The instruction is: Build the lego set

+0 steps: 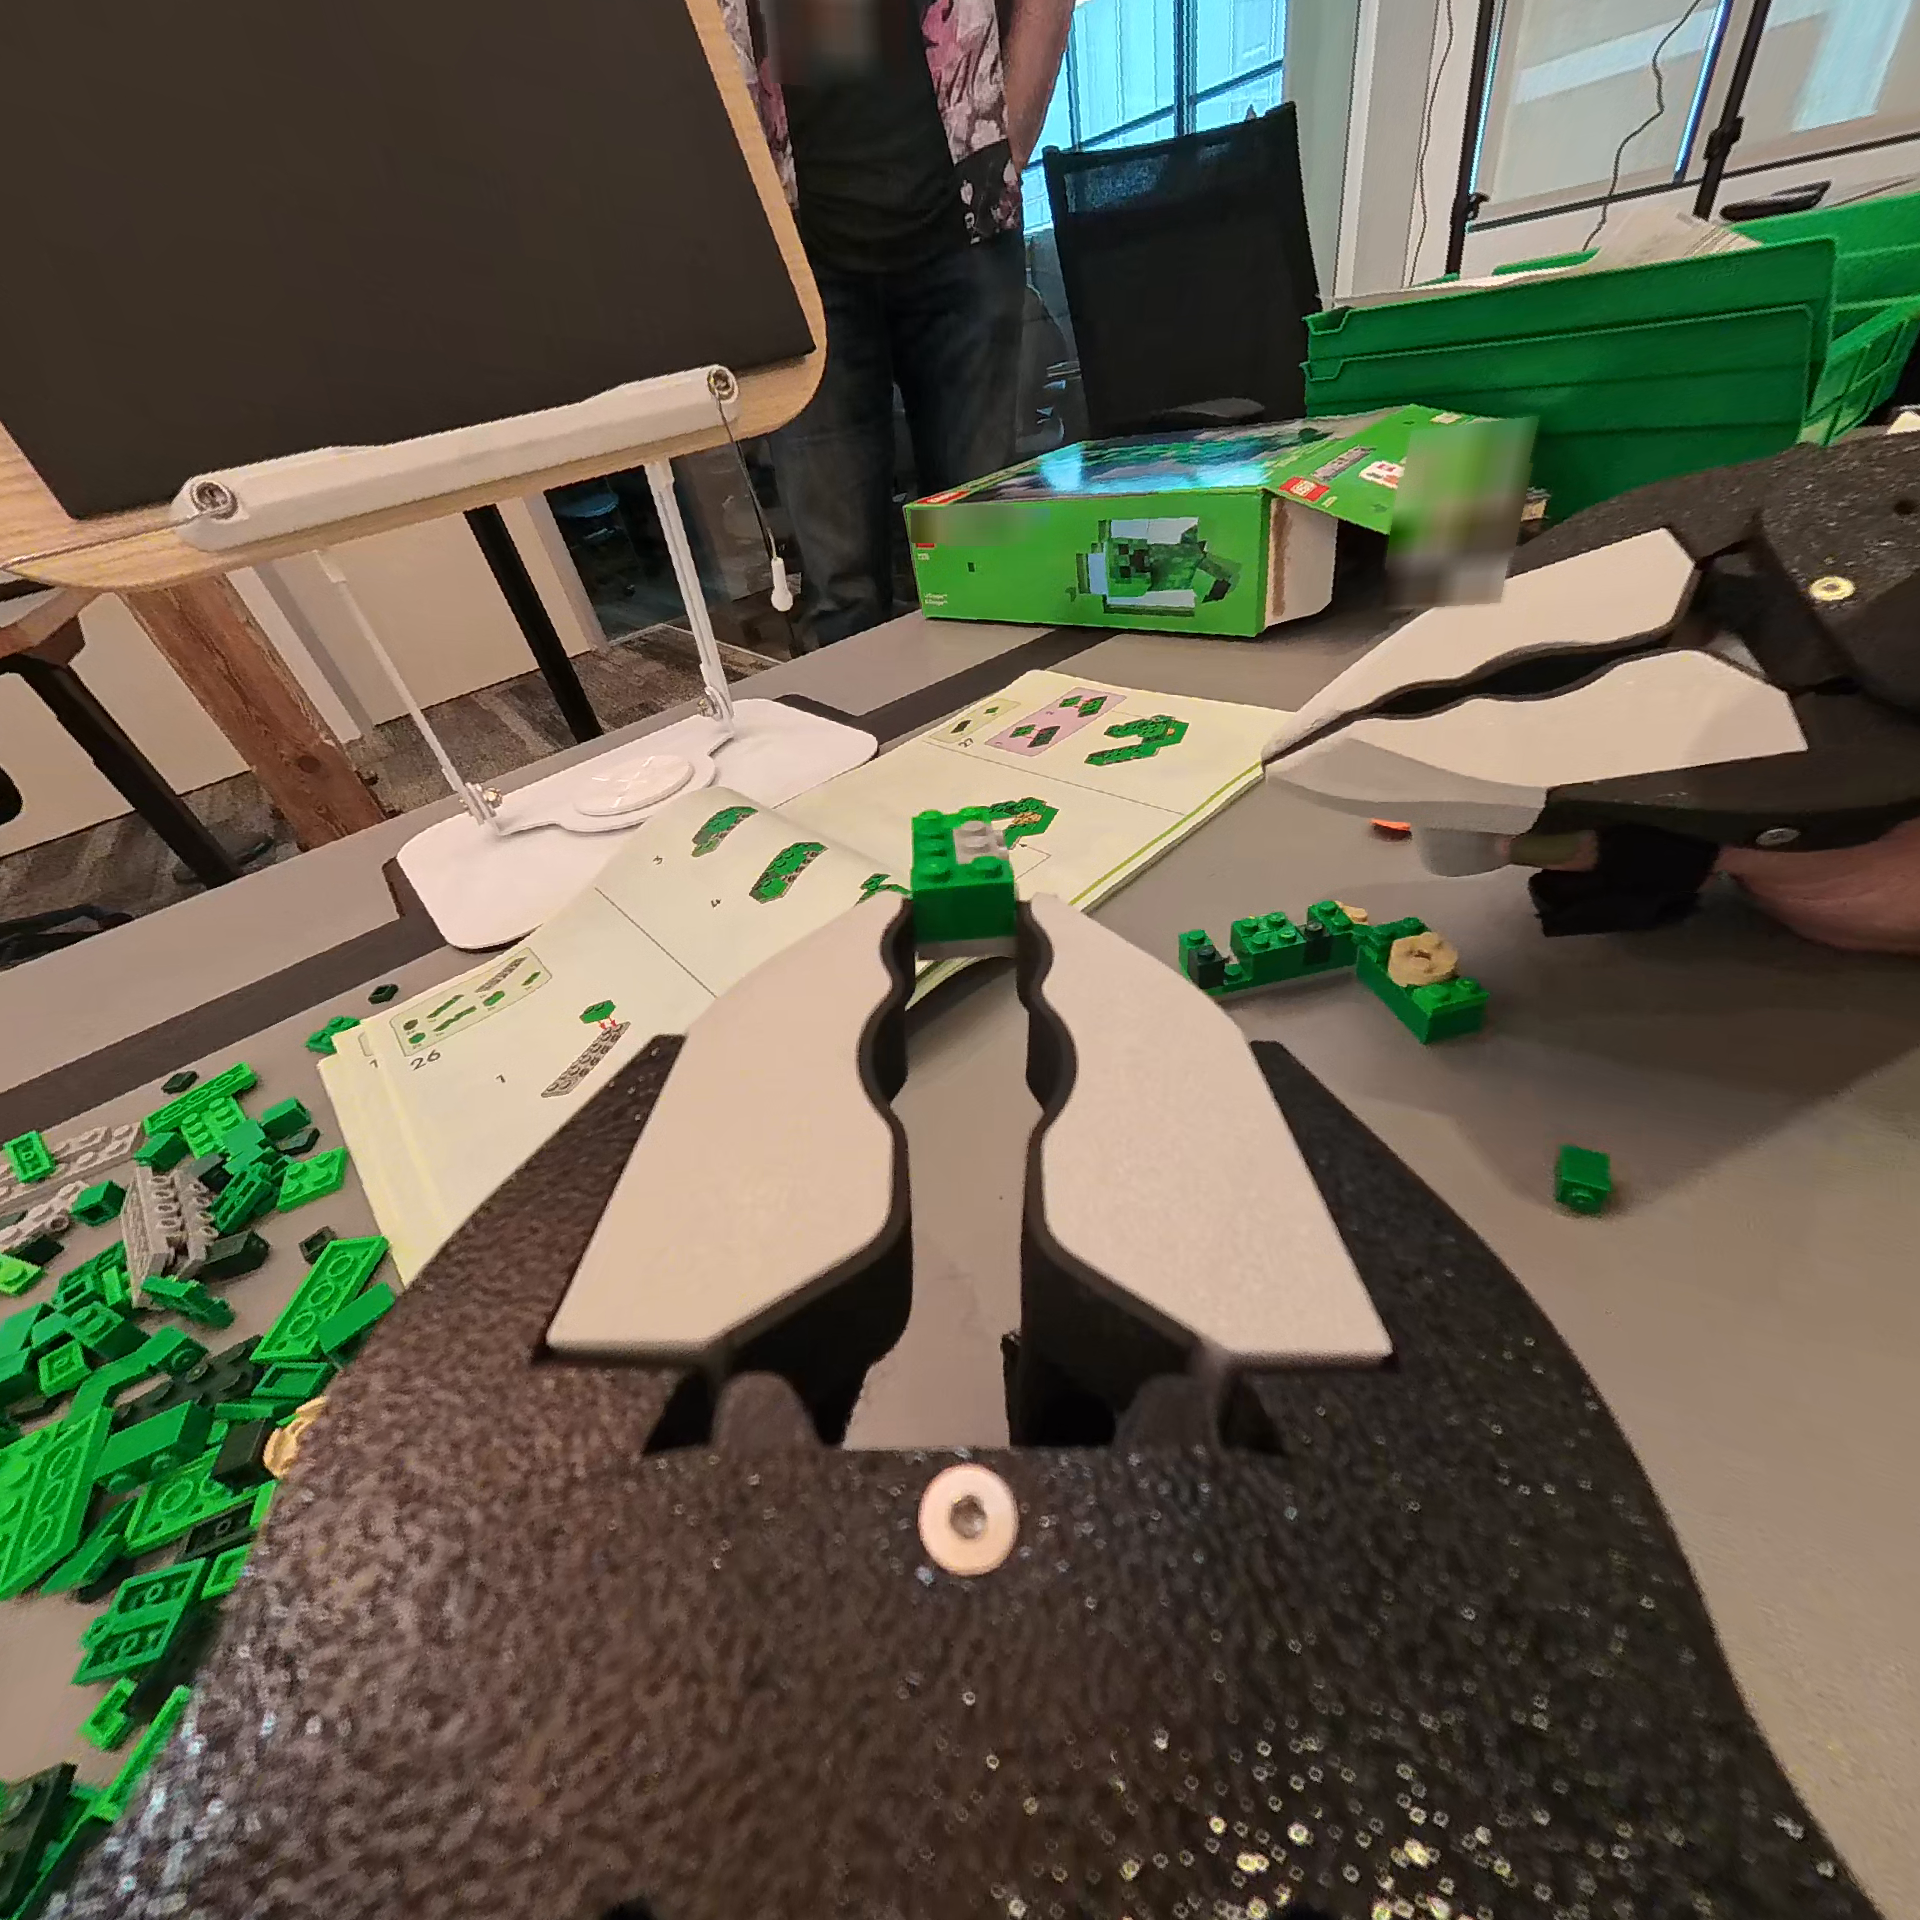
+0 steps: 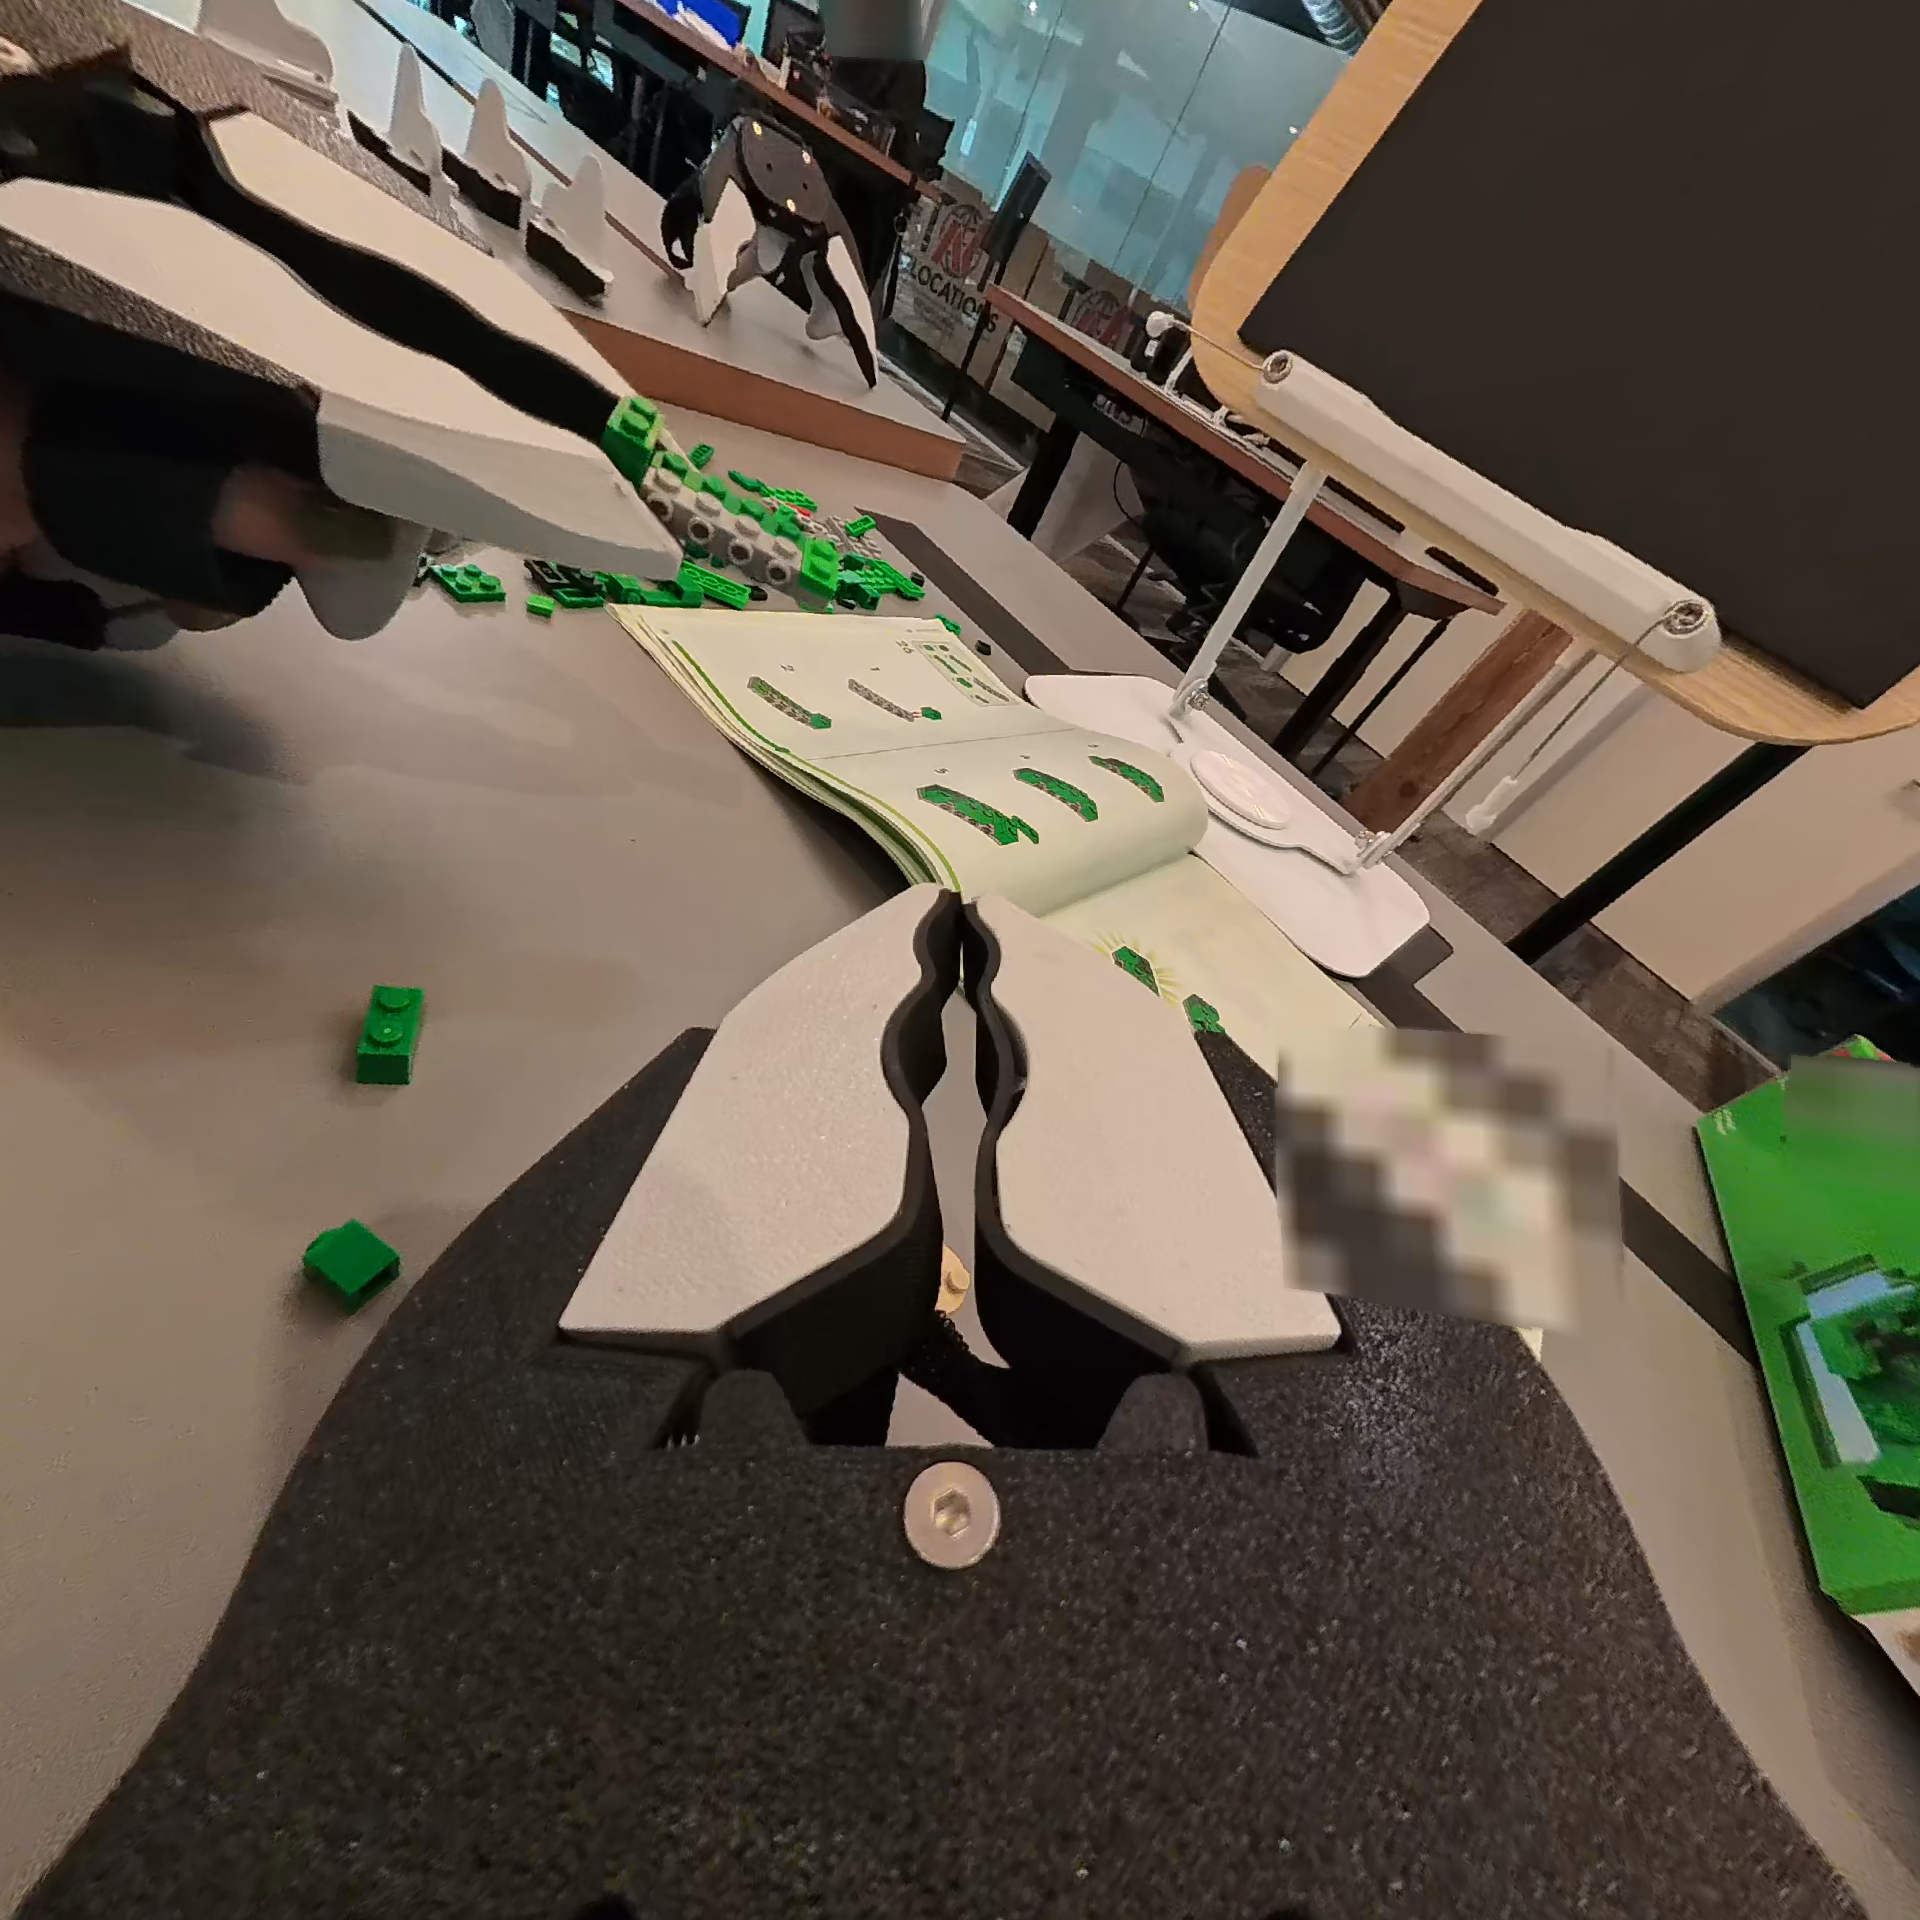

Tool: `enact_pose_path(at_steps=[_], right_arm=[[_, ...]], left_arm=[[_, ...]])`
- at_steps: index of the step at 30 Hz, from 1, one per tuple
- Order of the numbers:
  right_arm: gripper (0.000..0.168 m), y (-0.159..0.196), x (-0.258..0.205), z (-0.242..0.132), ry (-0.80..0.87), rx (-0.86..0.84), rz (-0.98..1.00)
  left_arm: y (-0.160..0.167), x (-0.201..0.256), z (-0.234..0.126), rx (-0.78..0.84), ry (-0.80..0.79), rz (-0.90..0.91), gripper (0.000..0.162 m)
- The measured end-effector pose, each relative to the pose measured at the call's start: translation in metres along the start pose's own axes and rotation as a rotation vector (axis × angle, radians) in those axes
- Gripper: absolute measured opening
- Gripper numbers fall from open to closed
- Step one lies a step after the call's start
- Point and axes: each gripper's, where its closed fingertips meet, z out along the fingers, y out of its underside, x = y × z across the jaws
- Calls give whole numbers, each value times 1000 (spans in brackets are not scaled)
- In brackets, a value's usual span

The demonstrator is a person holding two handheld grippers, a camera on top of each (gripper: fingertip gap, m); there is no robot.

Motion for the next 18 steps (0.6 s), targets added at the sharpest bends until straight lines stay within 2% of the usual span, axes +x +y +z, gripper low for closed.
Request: enact_pose_path(at_steps=[9, 11, 13, 15, 18], right_arm=[[0, 0, 8, 1, 20, -38, -23], [0, -7, 2, -1, -71, -107, -27], [0, -6, -24, -7, -279, -212, 61], [0, -13, -36, -12, -360, -206, 137], [0, -20, 5, -13, -152, -116, 175]], left_arm=[[4, 0, 1, -17, -2, 10, 17], [3, -2, 1, -15, -11, 12, 17], [4, -4, 1, -20, -15, 11, 17], [3, -2, 1, -18, -5, 2, 17], [4, -2, 1, -24, -5, 6, 17]])
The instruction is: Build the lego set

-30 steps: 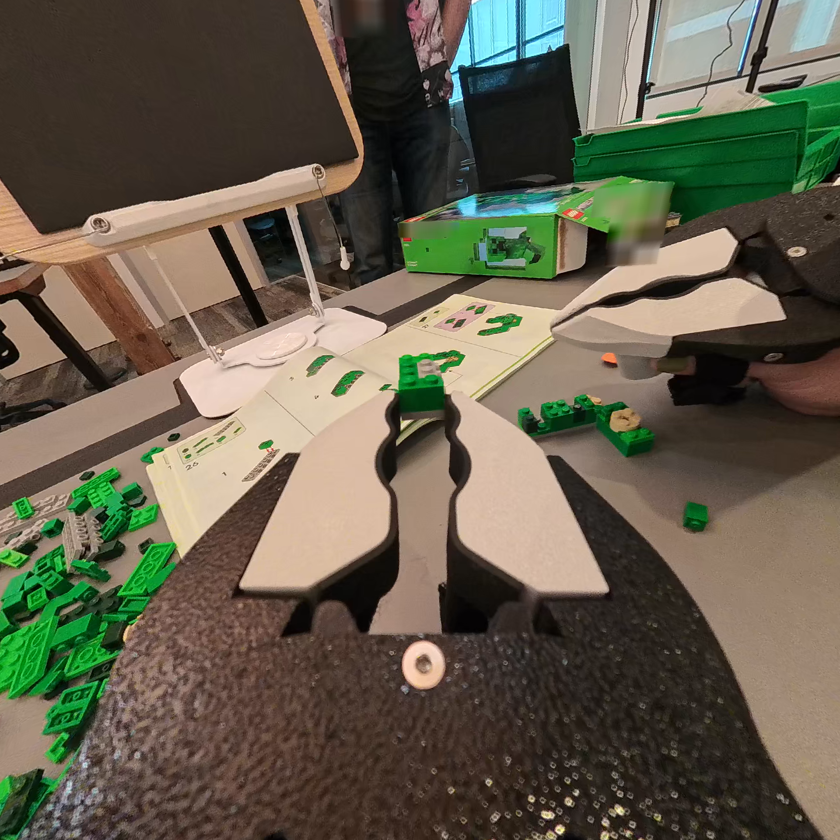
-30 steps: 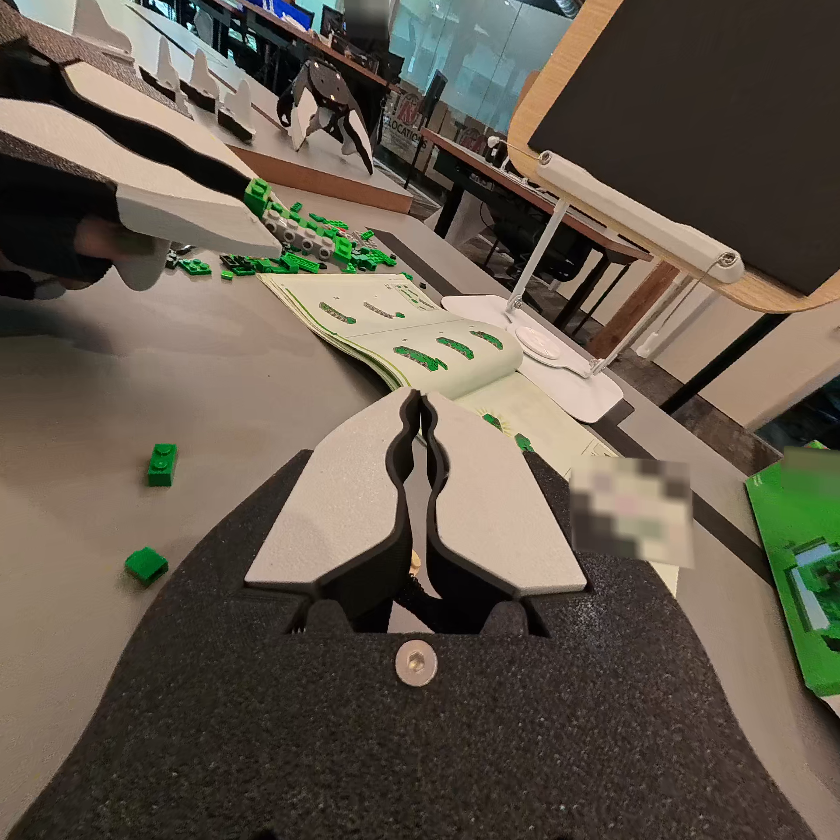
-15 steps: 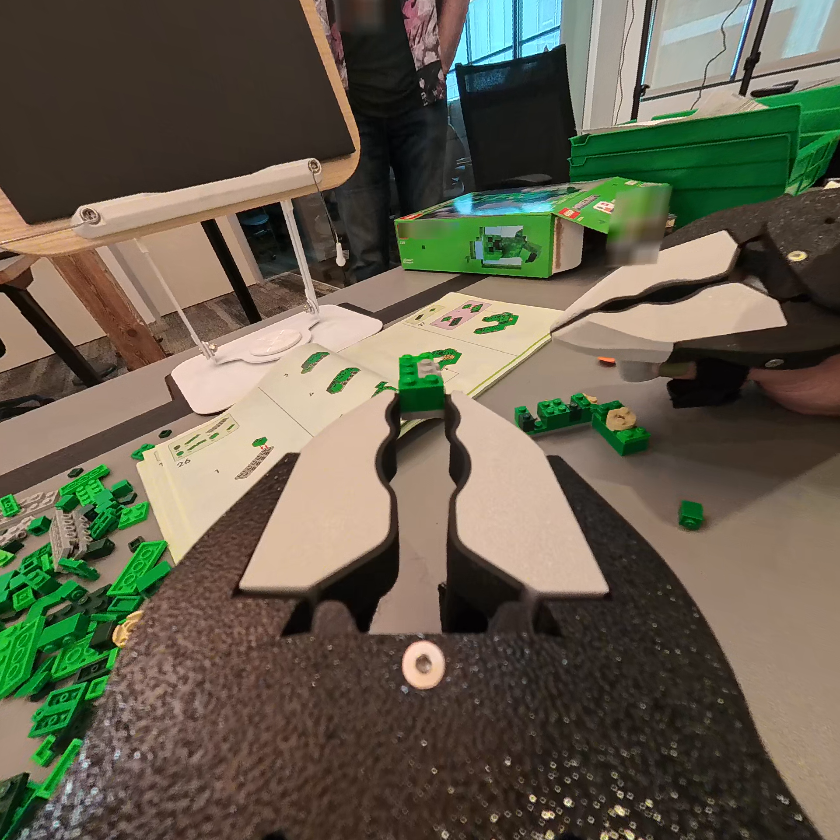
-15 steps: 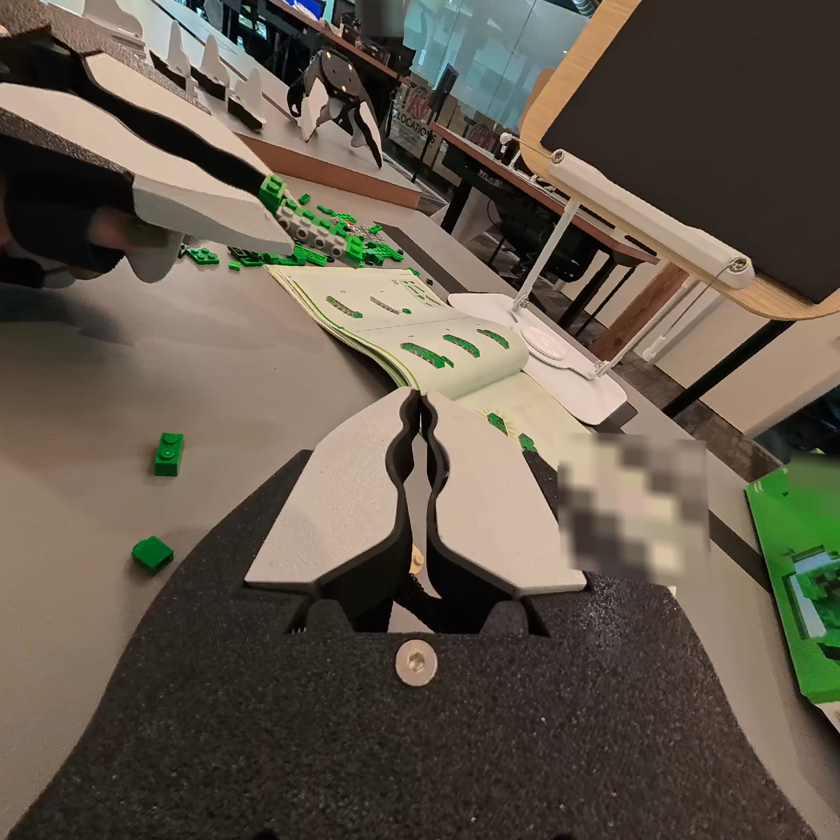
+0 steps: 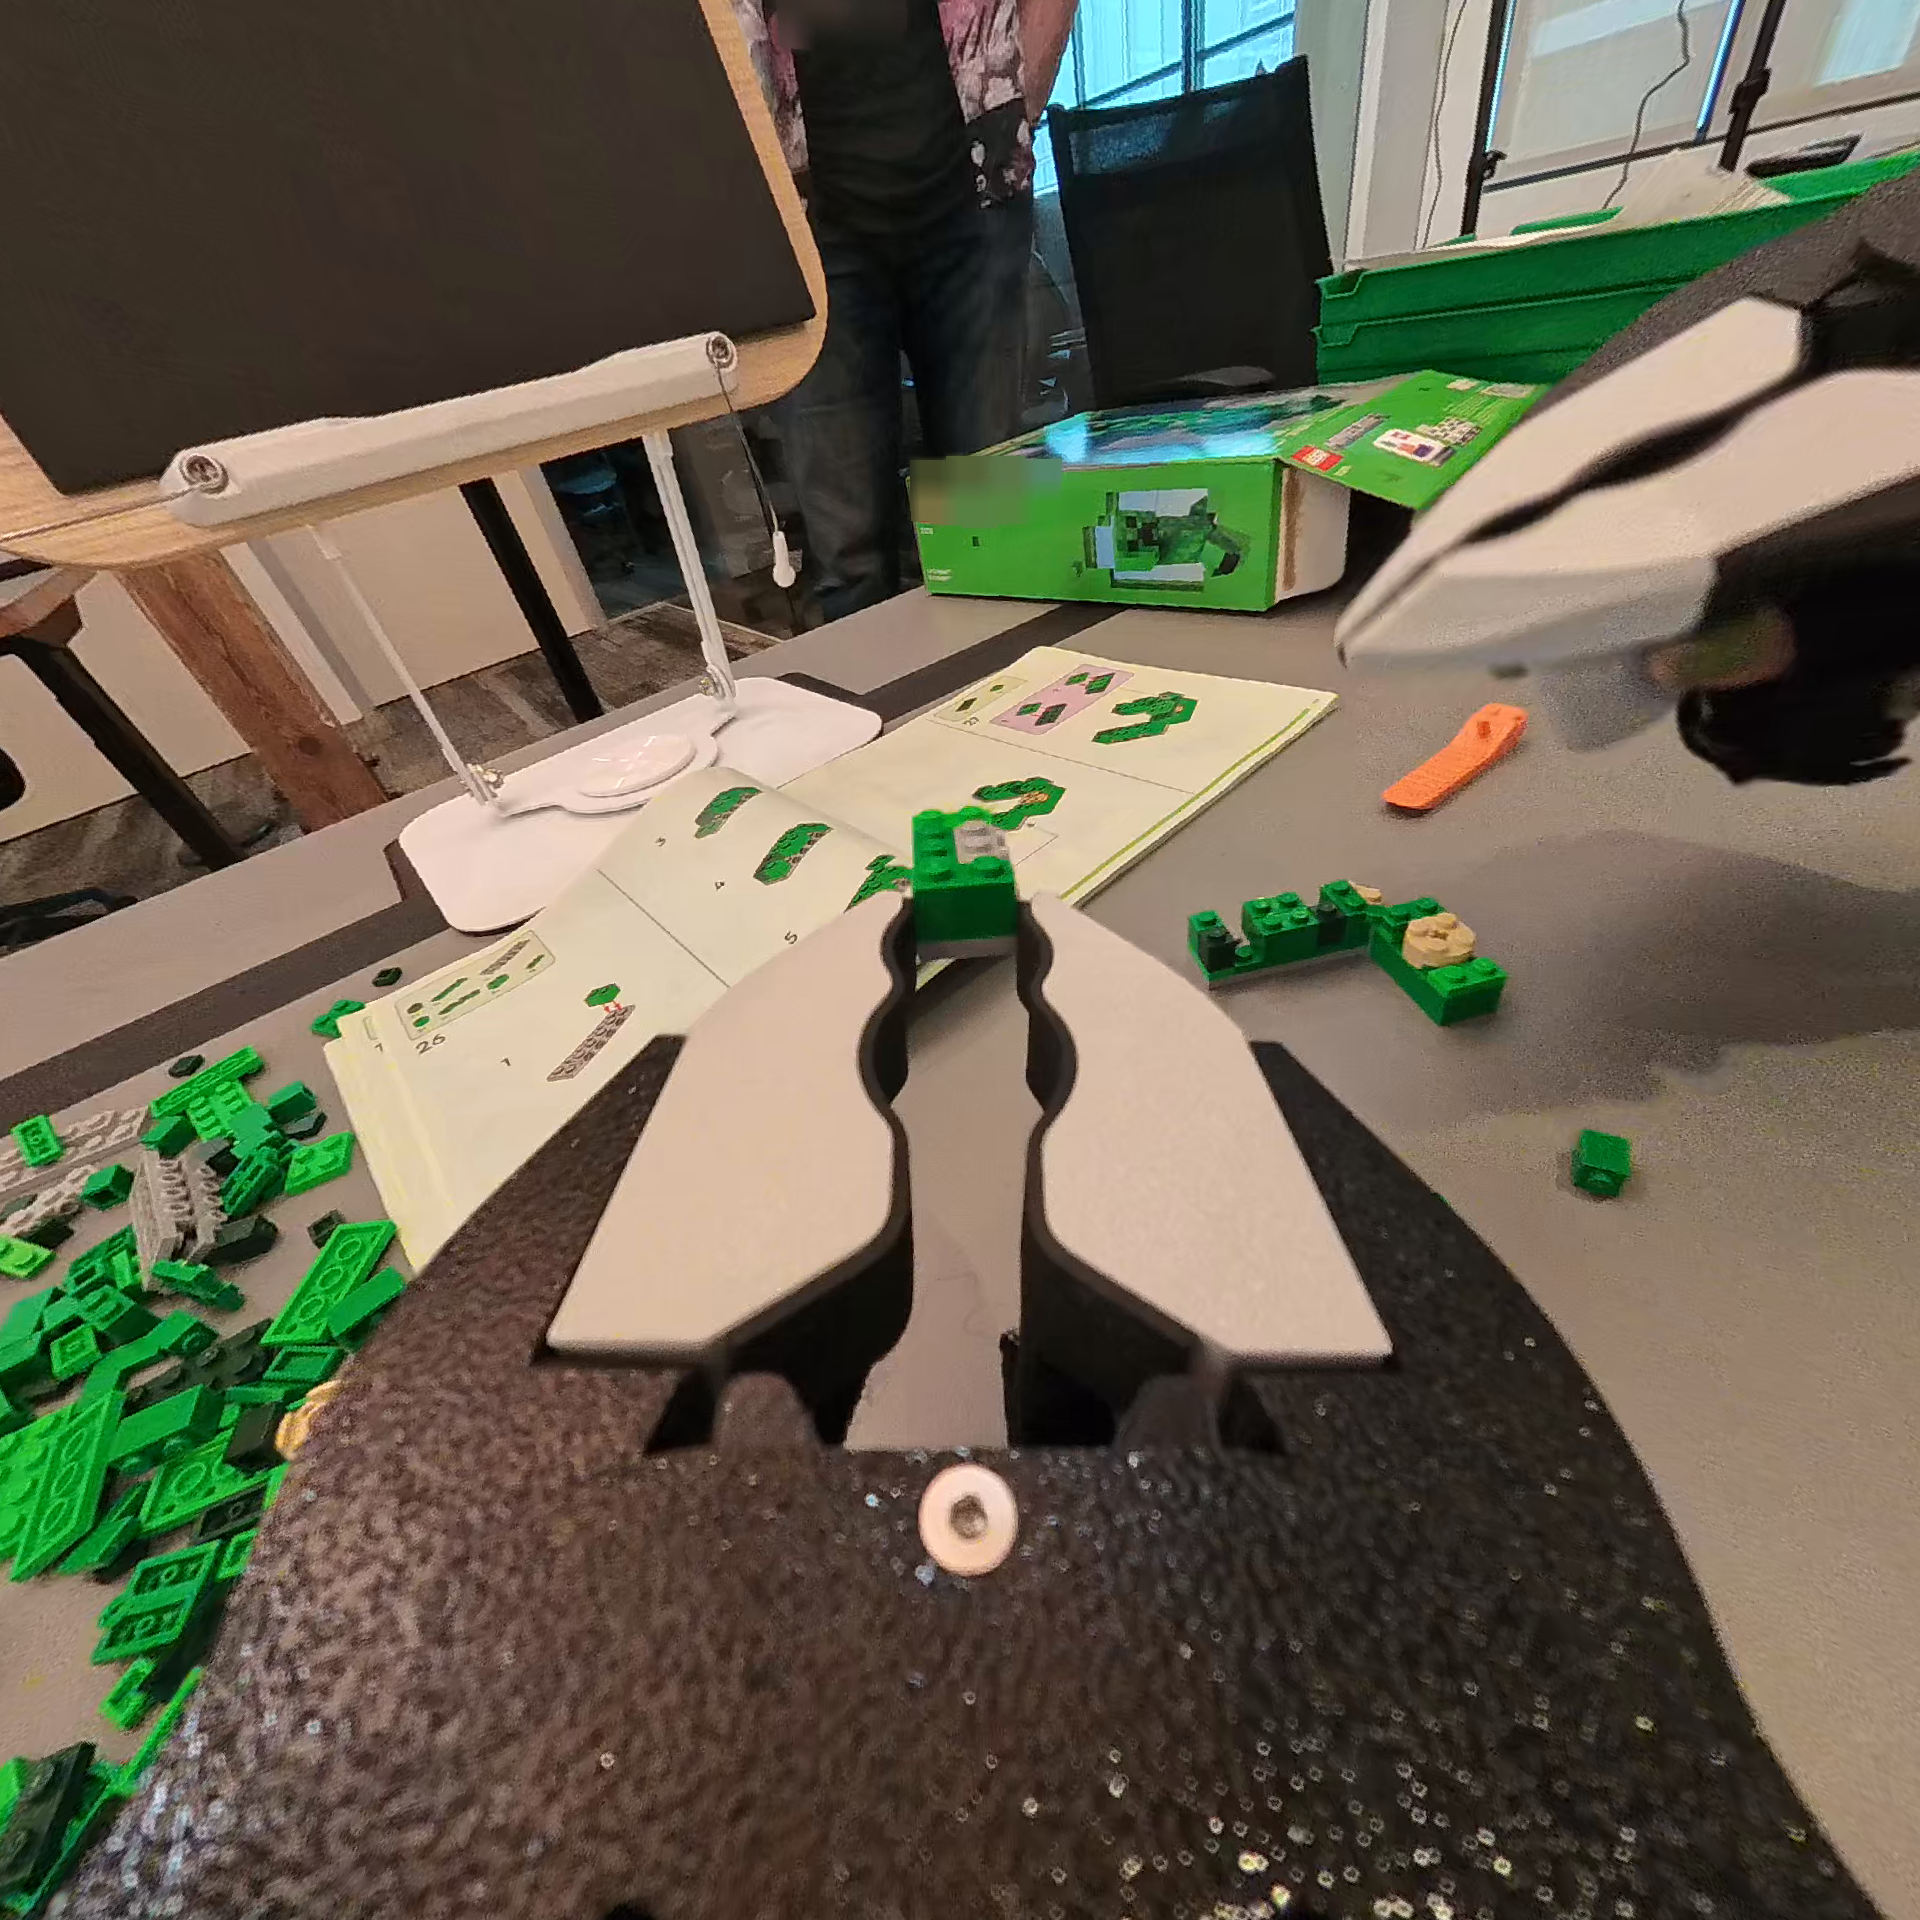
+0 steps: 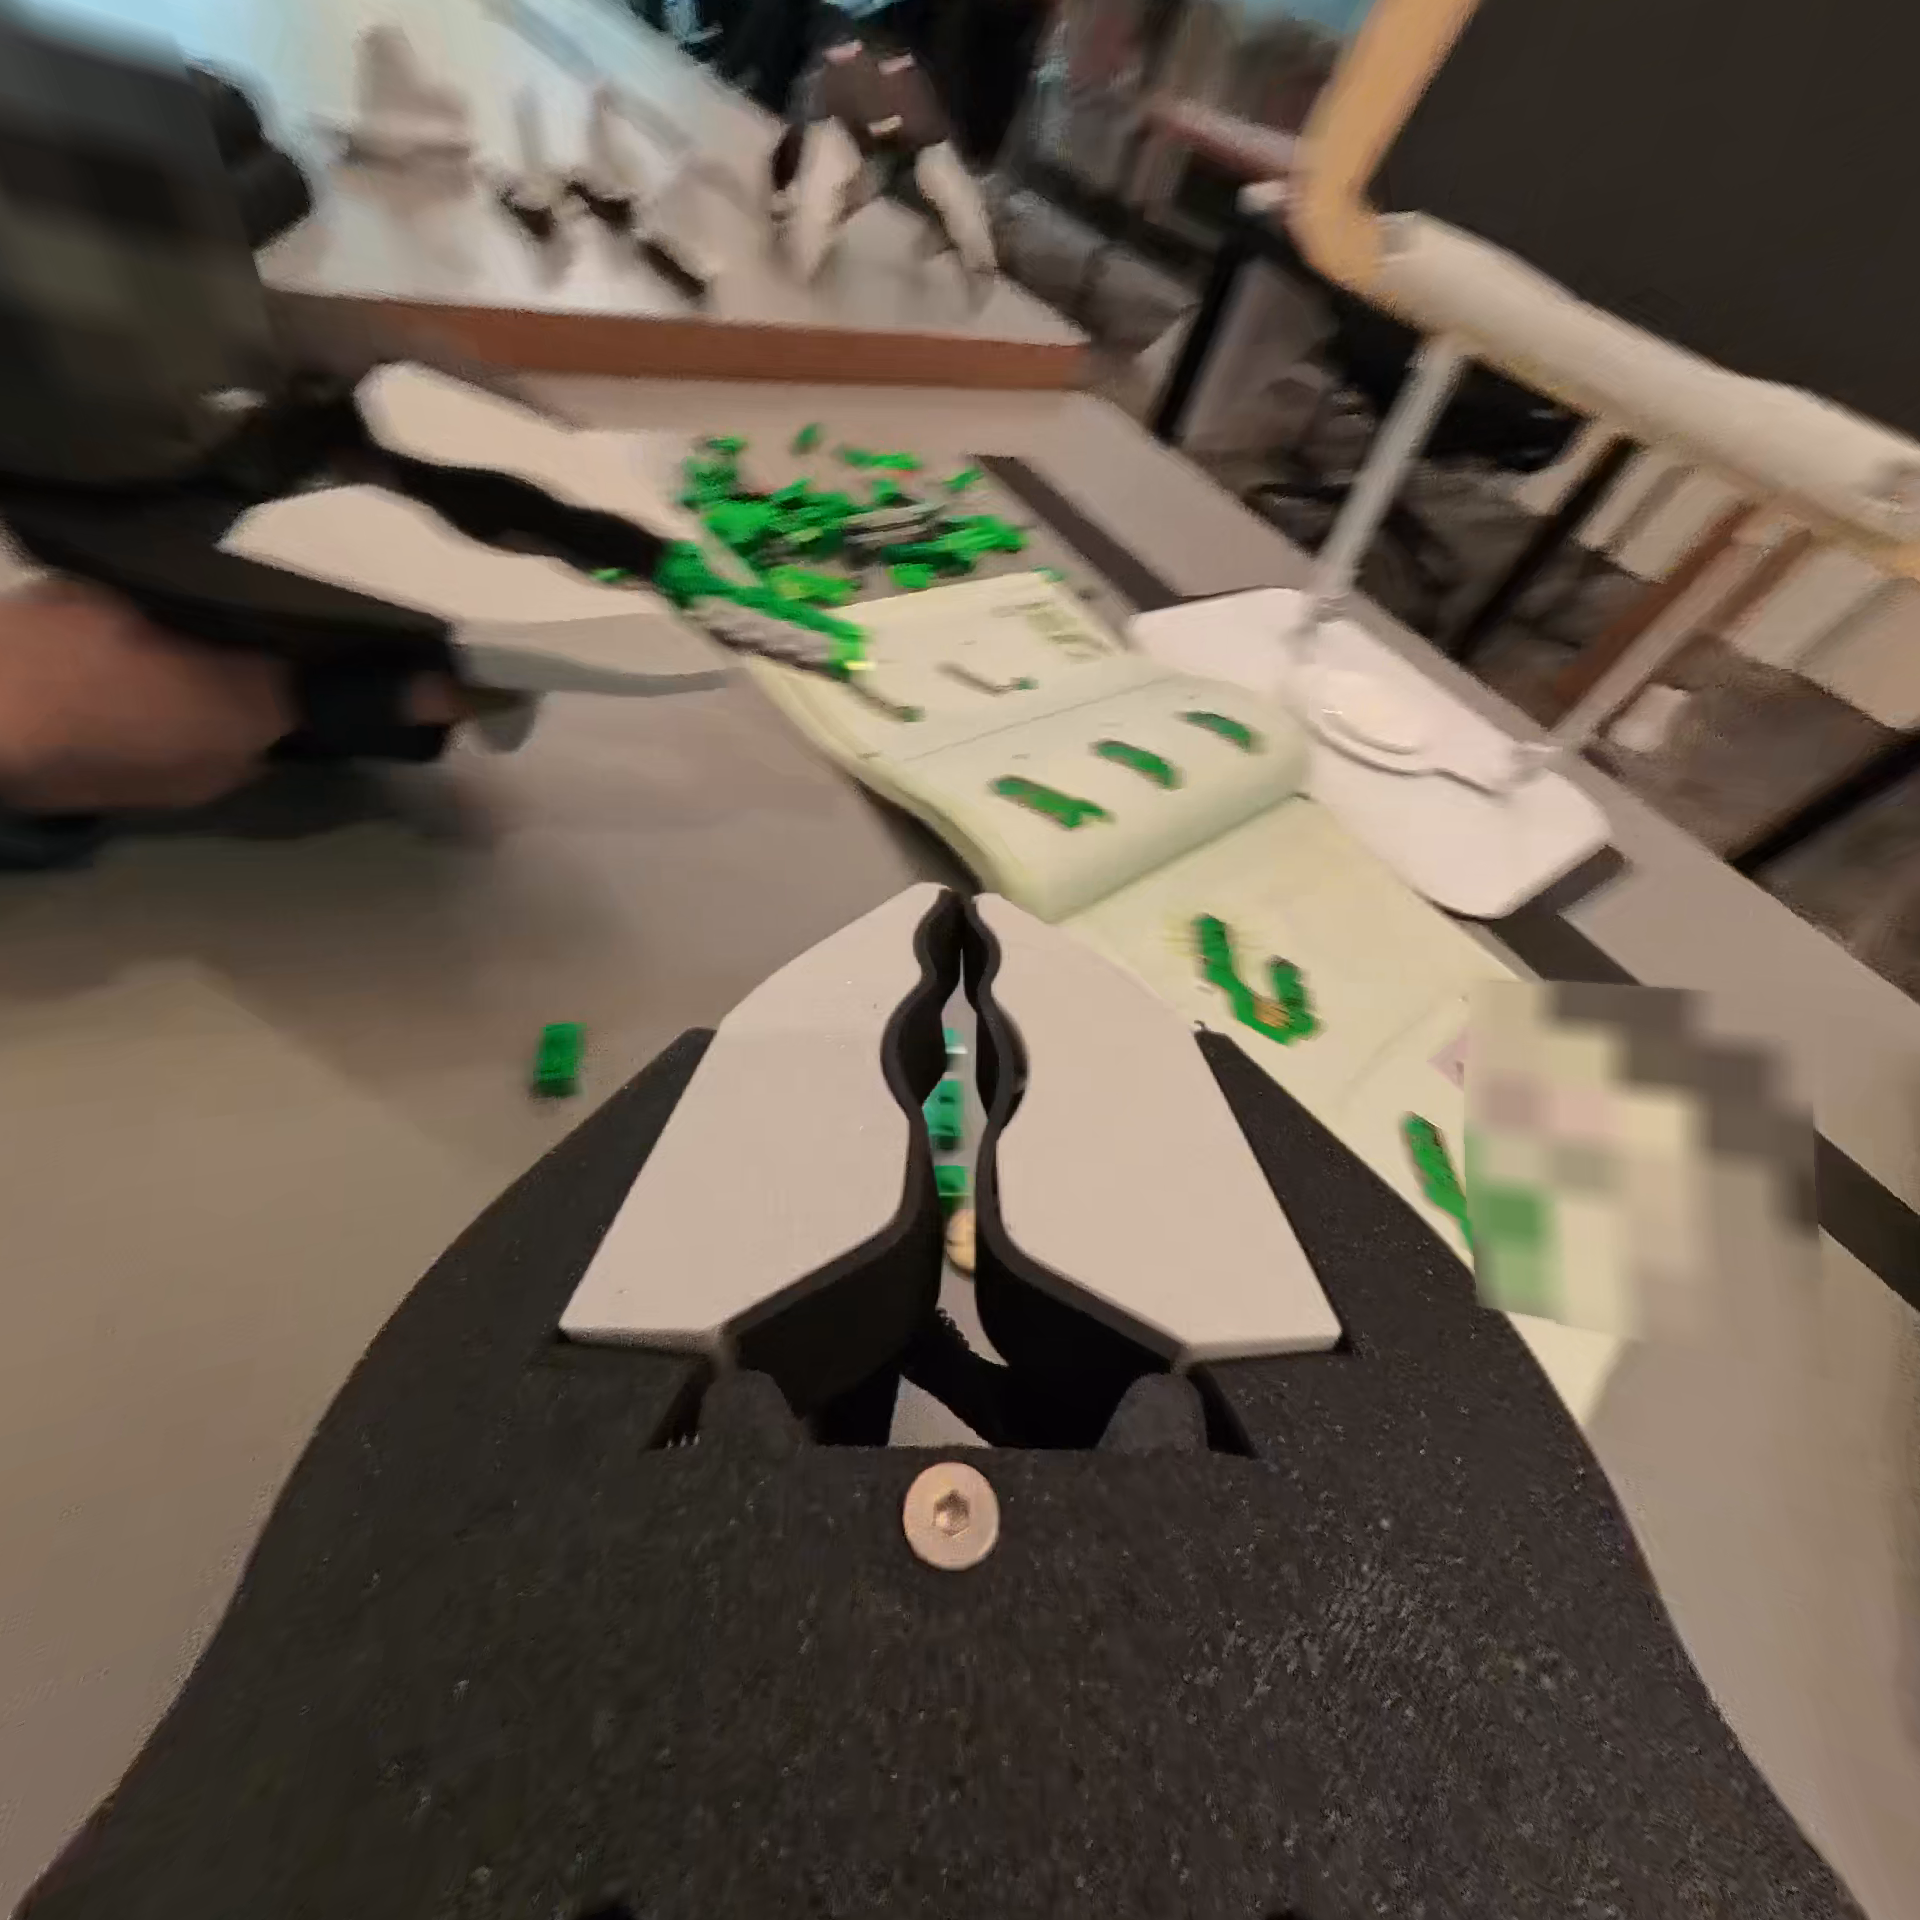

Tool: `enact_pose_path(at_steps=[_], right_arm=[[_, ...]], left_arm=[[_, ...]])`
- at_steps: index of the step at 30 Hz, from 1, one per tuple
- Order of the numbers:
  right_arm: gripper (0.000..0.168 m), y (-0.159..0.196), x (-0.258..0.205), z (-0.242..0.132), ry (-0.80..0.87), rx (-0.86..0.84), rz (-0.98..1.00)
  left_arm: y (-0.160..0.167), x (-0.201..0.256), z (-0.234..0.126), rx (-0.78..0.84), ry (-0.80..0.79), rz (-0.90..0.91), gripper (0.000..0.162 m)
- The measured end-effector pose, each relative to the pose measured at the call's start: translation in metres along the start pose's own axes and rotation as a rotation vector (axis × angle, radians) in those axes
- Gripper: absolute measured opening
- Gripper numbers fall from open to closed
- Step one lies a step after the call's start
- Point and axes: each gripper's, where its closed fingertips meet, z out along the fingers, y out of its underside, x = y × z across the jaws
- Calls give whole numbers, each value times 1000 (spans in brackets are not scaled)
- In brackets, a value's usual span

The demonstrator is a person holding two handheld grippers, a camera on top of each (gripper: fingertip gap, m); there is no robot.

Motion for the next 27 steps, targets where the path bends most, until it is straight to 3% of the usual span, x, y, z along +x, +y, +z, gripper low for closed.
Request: enact_pose_path(at_steps=[5, 27], right_arm=[[0, 36, 28, 7, 124, -55, 91], [0, 44, 29, 14, 163, -40, 67]], left_arm=[[-1, -4, -1, 11, -17, -13, 17], [-4, -11, -3, 26, -63, 11, 17]])
